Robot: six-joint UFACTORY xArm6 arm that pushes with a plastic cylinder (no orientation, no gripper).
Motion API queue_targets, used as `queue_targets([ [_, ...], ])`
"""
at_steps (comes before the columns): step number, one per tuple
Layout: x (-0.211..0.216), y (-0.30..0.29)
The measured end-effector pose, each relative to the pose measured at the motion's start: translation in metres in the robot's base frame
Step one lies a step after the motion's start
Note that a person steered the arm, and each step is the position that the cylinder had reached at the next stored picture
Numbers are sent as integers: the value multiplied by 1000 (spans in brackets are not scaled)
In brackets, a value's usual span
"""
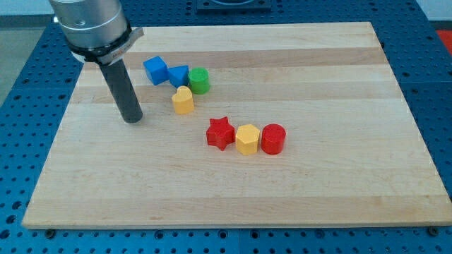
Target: Move the yellow heart parallel to the green circle
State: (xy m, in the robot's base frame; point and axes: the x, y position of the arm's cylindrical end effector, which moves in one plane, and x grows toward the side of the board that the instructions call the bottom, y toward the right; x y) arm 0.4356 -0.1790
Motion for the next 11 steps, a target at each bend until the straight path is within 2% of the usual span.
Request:
queue_targets([
  [1,-16,36],
  [3,-20,197],
  [4,-26,218],
  [7,-10,102],
  [8,-13,117],
  [10,-68,211],
  [11,-67,213],
])
